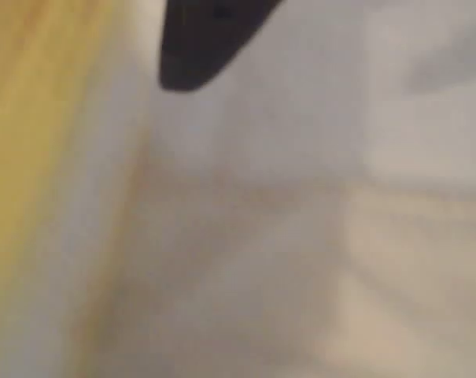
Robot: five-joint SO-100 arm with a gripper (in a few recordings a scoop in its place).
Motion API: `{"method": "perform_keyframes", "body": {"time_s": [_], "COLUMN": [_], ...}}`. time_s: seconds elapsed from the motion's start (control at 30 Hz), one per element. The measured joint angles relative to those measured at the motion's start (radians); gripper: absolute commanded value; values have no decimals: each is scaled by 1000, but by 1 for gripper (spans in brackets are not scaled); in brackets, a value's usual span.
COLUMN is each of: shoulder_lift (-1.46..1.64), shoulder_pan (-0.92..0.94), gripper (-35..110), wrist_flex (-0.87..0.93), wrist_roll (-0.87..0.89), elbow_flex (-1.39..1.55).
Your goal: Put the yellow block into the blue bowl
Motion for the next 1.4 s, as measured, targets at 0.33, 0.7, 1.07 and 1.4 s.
{"method": "perform_keyframes", "body": {"time_s": [0.33, 0.7, 1.07, 1.4], "shoulder_lift": [-26, -26, 173, 253], "shoulder_pan": [0, 0, -29, -146], "gripper": [6, 0, 0, 0], "wrist_flex": [0, -2, 167, 337], "wrist_roll": [0, 0, 0, 29], "elbow_flex": [-2, -5, -115, -256]}}
